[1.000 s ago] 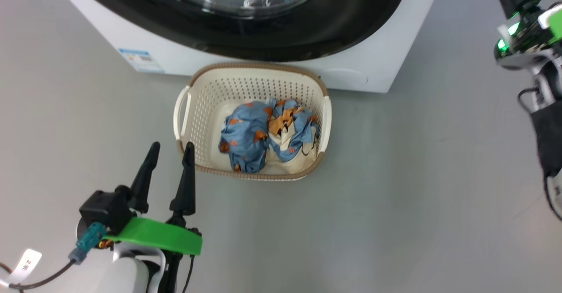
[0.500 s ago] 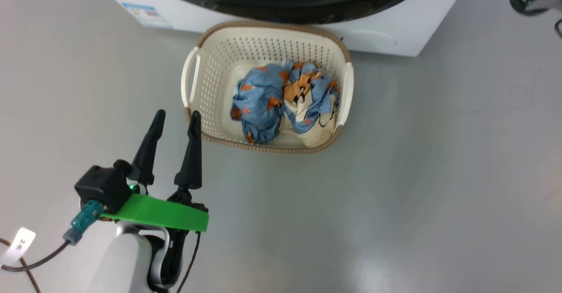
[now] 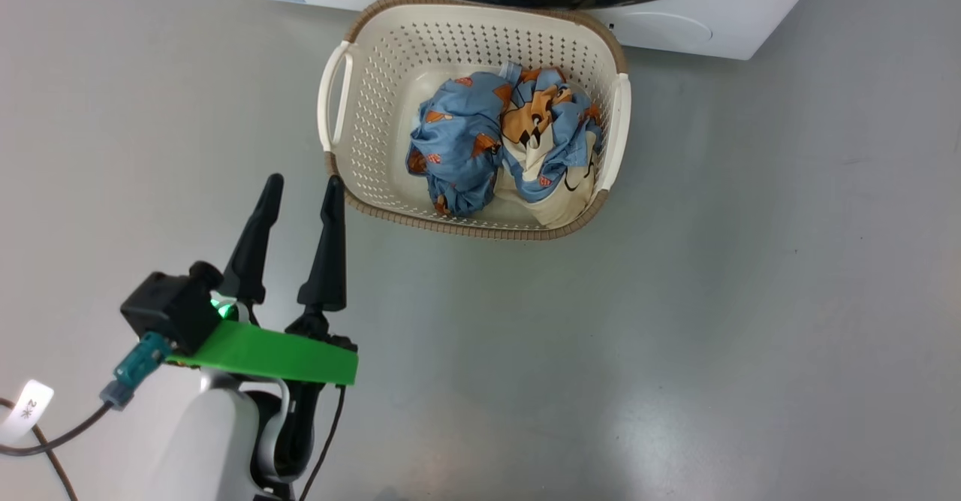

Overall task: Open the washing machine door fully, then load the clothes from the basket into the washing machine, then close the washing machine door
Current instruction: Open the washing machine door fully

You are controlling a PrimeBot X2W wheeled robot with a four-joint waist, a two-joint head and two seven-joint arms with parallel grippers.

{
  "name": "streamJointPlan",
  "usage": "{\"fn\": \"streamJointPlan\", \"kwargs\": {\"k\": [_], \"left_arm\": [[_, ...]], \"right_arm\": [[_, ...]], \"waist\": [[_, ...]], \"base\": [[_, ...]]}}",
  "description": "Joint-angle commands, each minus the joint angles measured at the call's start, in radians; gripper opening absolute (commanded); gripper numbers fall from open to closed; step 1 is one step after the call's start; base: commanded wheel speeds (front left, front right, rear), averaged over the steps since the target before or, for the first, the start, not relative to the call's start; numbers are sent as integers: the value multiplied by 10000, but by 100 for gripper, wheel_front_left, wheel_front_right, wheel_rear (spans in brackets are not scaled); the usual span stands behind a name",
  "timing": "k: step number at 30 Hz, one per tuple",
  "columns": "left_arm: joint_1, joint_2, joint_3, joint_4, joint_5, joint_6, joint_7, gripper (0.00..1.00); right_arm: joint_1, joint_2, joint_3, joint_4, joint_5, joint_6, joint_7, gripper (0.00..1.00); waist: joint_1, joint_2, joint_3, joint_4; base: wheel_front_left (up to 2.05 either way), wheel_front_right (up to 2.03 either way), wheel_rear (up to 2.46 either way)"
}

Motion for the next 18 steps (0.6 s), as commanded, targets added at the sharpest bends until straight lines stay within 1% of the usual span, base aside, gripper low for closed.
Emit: {"fn": "streamJointPlan", "kwargs": {"k": [1, 7, 18], "left_arm": [[-186, 200, 274, -260, -65, 76, -63, 100], [-91, 200, 253, -141, -68, 88, -63, 100], [263, 200, 148, 99, 103, 79, -63, 100]], "right_arm": [[-29, 287, 231, -236, -152, 16, 241, 0], [464, 465, 370, -500, -321, 16, 459, 0], [1875, 898, 724, -1169, -524, 16, 1009, 0]], "waist": [[0, -1, -13, 10], [0, -1, -319, -83], [0, -1, -1144, -287]], "base": [[0, 0, 0], [0, 0, 0], [0, 0, 0]]}}
